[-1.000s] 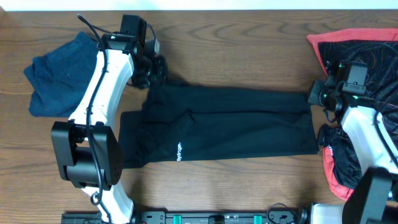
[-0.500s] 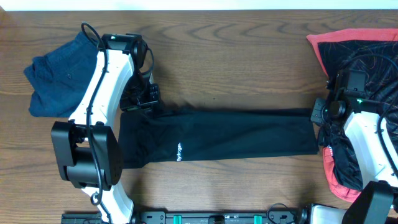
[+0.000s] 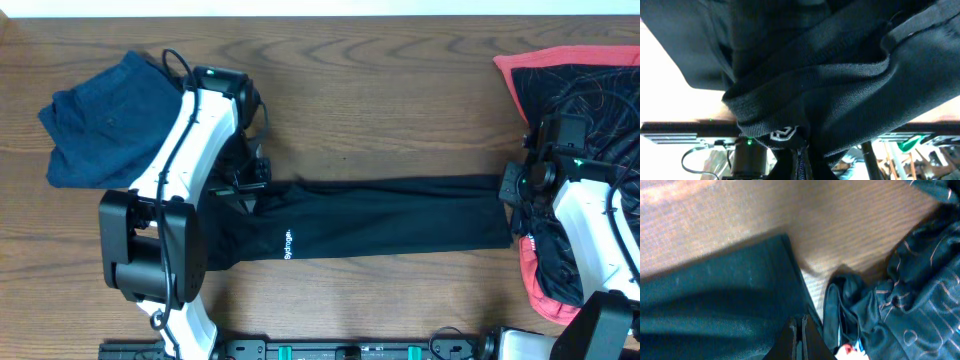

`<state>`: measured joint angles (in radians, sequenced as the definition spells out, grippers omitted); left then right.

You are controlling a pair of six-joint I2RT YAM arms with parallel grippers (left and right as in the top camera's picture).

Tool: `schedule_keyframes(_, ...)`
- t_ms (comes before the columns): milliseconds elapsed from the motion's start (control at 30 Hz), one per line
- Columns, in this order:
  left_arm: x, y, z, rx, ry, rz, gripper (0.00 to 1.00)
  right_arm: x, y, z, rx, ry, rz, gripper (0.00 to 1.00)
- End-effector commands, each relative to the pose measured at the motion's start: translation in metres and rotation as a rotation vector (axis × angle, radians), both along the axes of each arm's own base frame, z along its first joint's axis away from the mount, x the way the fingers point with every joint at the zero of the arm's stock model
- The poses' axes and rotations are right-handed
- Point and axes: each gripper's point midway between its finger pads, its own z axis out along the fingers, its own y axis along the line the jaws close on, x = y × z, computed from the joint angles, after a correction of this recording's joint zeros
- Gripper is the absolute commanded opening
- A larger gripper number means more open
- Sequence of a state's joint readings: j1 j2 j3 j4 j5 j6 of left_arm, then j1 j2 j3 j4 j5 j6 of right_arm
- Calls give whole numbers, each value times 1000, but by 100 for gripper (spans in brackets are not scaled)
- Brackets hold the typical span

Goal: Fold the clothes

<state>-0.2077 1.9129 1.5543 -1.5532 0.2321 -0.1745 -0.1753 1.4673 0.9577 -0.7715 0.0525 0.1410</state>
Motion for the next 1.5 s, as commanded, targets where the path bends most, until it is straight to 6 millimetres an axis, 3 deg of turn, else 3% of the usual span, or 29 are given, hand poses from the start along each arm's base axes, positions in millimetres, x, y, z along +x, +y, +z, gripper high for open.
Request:
schedule_keyframes(0, -13, 1, -2, 7, 33, -38, 6, -4, -3, 3, 3, 2, -19, 1)
schedule_keyframes(100, -19, 6, -6, 37, 55, -51, 6, -6, -4, 2, -1, 9, -21, 4)
schedule_keyframes(167, -24, 13, -5, 72, 75, -67, 6, -7, -7, 2, -20, 17, -27, 27)
schedule_keyframes(267, -30, 22, -1, 112, 103, -86, 9, -9, -11, 2, -42, 23, -34, 27)
schedule_keyframes(467, -34, 25, 2, 126, 123, -92, 43, -9, -11, 2, -42, 23, -34, 40)
schedule_keyframes(633, -29, 23, -1, 122, 100, -90, 43, -9, -11, 2, -40, 23, -34, 51)
schedule_keyframes(867, 0, 7, -17, 64, -33, -15, 43, -8, 1, 1, 16, 20, 22, 57)
schedule_keyframes(1000, 19, -12, -23, -29, -107, 17, 45, -11, 13, -4, 73, 46, 84, 80)
schedule_keyframes(1200, 29, -15, -26, -44, -151, 18, 48, -17, 14, -24, 93, 123, 101, 82)
schedule_keyframes(1467, 29, -15, -26, -44, -150, 19, 49, -16, 34, -68, 204, 212, 286, 83)
